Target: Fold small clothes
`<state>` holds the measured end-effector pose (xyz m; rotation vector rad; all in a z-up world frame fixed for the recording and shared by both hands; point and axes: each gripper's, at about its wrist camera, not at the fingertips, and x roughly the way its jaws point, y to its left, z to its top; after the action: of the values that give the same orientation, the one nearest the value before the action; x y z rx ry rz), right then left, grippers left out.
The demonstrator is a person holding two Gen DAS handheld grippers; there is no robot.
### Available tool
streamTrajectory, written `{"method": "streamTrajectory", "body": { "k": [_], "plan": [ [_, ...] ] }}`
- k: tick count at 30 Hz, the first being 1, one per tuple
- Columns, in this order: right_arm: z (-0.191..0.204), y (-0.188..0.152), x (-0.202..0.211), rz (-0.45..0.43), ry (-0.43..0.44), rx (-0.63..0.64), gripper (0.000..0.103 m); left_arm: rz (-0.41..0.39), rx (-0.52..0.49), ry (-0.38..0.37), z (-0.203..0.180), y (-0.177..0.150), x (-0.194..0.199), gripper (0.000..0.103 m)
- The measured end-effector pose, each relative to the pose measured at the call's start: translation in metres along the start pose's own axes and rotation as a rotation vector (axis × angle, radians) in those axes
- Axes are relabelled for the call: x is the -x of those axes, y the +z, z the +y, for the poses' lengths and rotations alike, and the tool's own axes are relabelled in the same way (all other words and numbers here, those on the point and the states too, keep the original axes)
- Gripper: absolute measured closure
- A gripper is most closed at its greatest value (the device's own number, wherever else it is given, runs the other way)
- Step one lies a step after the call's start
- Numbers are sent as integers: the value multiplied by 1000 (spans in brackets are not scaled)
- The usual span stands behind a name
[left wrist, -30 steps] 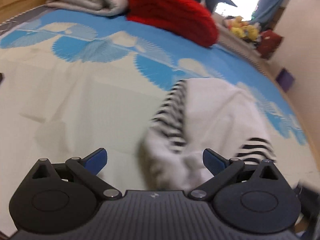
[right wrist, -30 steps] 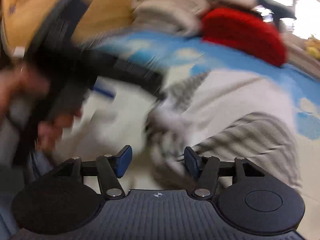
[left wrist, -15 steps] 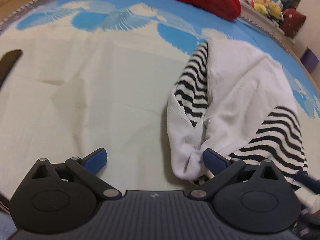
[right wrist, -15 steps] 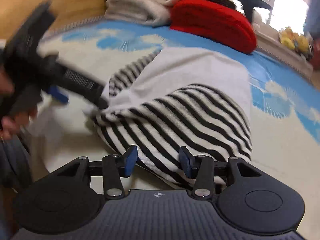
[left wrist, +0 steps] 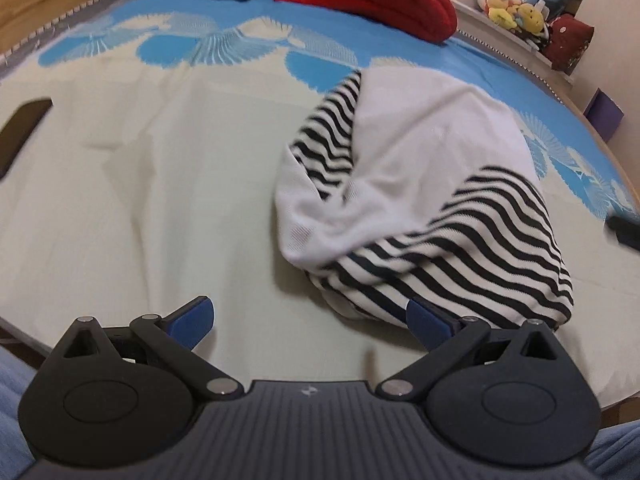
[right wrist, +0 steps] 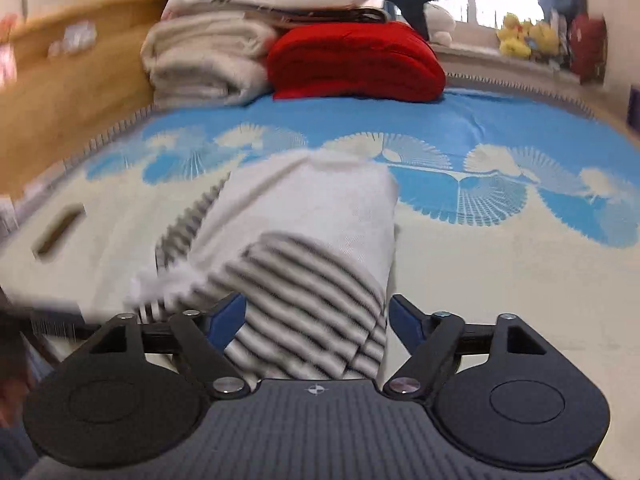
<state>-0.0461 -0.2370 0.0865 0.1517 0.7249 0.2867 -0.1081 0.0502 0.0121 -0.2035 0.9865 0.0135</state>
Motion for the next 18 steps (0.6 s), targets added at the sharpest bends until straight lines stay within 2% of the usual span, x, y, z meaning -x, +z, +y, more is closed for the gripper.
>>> {"method": "streamTrajectory", "body": {
  "k": [5, 10, 13, 15, 17, 18],
  "plan": [
    [-72, 53, -46, 49, 69, -217, 15, 8, 67, -20, -9, 4, -7, 0],
    [-124, 94, -124, 198, 159, -375, 14, 44, 227, -149, -5, 16, -15, 0],
    [-134, 108, -172, 304, 218, -411, 14, 77, 334, -204, 0, 19, -24, 0],
    [-134, 115, -201, 344, 223, -400, 14, 148, 404, -245, 3, 18, -41, 0],
    [-131, 120, -227, 379, 228, -381, 11, 223, 492, -255, 8, 13, -62, 2],
    [-130, 122, -240, 401, 248, -384, 11, 192, 526, -255, 10, 12, -62, 5]
  ]
}}
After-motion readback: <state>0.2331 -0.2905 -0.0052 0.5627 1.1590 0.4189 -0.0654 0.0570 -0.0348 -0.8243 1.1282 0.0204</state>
